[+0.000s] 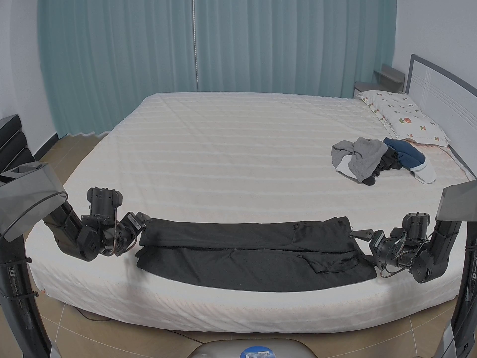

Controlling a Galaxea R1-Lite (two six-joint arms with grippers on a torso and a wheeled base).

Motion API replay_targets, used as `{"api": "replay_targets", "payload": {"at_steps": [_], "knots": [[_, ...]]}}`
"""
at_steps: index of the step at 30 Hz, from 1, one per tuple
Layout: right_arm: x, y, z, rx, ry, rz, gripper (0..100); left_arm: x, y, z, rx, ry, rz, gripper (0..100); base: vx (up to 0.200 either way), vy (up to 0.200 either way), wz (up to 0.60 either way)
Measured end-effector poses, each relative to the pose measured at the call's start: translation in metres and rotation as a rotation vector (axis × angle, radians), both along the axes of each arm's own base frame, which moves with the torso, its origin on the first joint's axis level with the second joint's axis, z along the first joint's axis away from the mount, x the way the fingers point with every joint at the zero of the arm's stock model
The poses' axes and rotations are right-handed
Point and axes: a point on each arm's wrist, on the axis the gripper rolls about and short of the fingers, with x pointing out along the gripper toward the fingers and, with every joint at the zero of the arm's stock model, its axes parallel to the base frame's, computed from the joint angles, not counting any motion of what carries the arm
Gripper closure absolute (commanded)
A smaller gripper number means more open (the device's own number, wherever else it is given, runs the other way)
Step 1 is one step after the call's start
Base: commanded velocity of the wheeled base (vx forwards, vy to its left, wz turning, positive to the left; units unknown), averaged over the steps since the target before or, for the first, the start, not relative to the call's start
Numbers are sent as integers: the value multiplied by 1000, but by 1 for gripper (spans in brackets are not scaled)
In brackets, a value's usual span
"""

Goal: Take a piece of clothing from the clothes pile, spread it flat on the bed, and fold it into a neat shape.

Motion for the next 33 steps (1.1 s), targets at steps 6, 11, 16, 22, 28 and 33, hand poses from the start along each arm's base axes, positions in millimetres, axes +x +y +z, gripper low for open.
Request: {"api": "replay_targets", "payload": {"at_steps": [6,11,16,22,28,33], "knots": [[0,0,0,0,0,1,0,-19,0,-24,13,50,-30,0,0,0,0],[0,0,0,0,0,1,0,-24,-1,-36,16,82,-37,0,0,0,0],[0,0,0,0,0,2,0,-25,-2,-41,16,95,-41,0,0,0,0],[0,0,0,0,1,1,0,-23,-6,-43,19,95,-51,0,0,0,0],[0,0,0,0,-1,1,0,-21,-11,-47,29,99,-59,100,0,0,0],[0,0,0,0,-1,2,0,-24,-10,-49,34,113,-56,100,0,0,0]]}}
